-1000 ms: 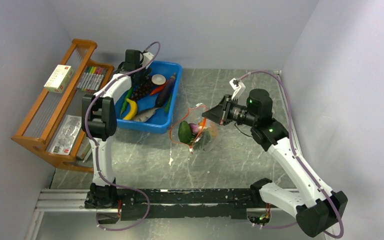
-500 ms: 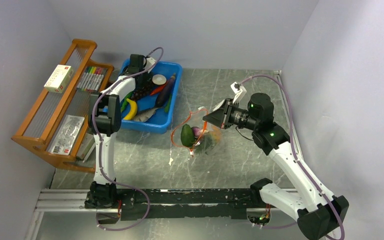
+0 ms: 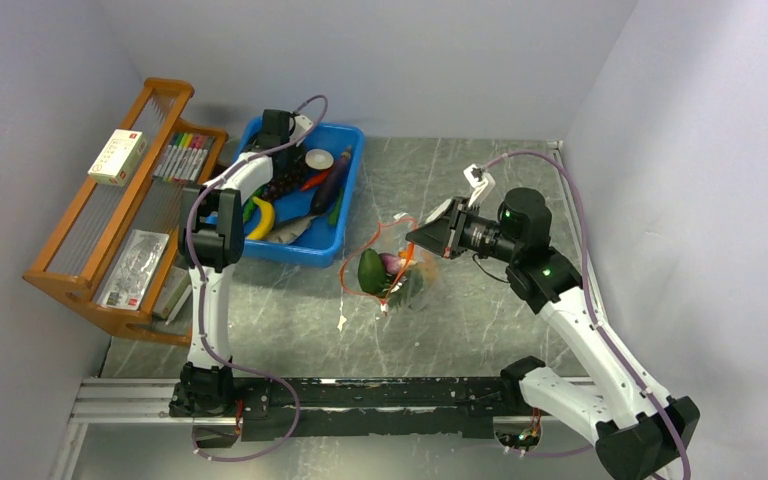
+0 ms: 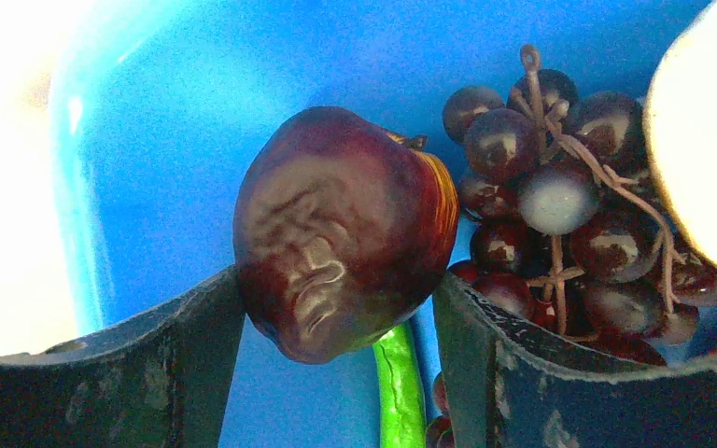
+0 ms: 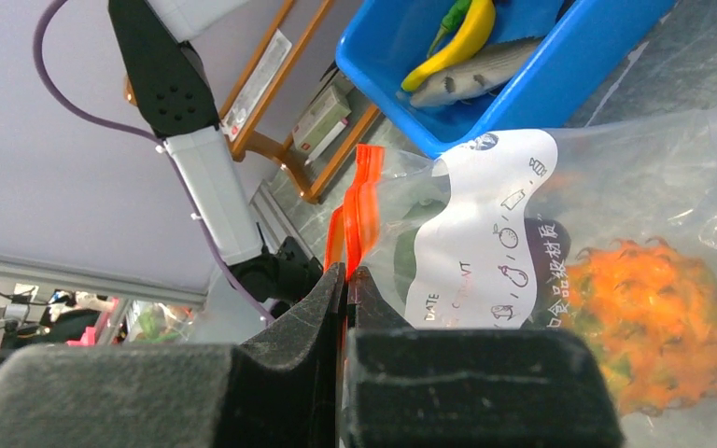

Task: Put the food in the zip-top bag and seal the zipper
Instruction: Pick up the fake vegetable from the bin, then place the fake vegetable in the zipper food storage bag.

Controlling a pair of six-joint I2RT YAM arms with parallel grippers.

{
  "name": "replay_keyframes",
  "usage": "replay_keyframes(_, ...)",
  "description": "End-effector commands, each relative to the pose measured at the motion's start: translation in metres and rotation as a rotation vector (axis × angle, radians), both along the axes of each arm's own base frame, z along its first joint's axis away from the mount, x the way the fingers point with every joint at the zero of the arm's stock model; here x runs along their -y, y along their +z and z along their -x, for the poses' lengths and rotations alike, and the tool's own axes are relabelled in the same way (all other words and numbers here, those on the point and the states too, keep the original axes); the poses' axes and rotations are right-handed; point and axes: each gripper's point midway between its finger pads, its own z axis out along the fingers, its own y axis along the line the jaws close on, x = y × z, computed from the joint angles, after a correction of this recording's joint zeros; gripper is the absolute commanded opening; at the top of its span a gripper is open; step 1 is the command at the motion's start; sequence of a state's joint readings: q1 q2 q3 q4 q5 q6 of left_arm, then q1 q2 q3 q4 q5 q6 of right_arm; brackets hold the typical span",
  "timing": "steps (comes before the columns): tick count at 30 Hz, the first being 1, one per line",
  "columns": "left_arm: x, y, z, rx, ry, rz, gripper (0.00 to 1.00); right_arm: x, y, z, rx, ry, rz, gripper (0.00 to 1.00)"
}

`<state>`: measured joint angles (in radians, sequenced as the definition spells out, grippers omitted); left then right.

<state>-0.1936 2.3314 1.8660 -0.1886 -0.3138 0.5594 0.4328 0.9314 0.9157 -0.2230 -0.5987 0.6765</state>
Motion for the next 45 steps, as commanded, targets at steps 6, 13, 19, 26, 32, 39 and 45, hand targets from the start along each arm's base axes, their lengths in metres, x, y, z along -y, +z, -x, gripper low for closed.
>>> replay_keyframes(6, 0.003, 0.046, 0.016, 0.050, 0.069, 0.089, 0.57, -0.005, 0.022, -0.010, 0.056, -0.001, -0.055, 0.00)
replay_keyframes(13, 0.015, 0.055, 0.045, 0.007, 0.065, 0.210, 0.51, -0.005, 0.011, -0.014, 0.038, -0.014, -0.030, 0.00)
replay_keyframes(19, 0.020, 0.086, 0.058, 0.001, 0.093, 0.294, 0.51, 0.002, 0.009, -0.018, 0.061, -0.057, 0.009, 0.00)
replay_keyframes(26, 0.046, 0.130, 0.094, -0.028, 0.035, 0.480, 0.51, 0.001, 0.004, -0.019, 0.044, -0.050, 0.015, 0.00)
replay_keyframes(32, 0.091, 0.174, 0.153, -0.061, -0.166, 0.729, 0.52, -0.001, 0.002, -0.023, 0.045, -0.050, 0.015, 0.00)
replay_keyframes(39, 0.129, 0.211, 0.234, -0.107, -0.400, 0.958, 0.52, -0.002, 0.000, -0.030, 0.041, -0.057, 0.030, 0.00)
replay_keyframes(45, 0.155, 0.227, 0.315, -0.221, -0.612, 1.138, 0.52, -0.005, -0.001, -0.034, 0.025, -0.063, 0.015, 0.00)
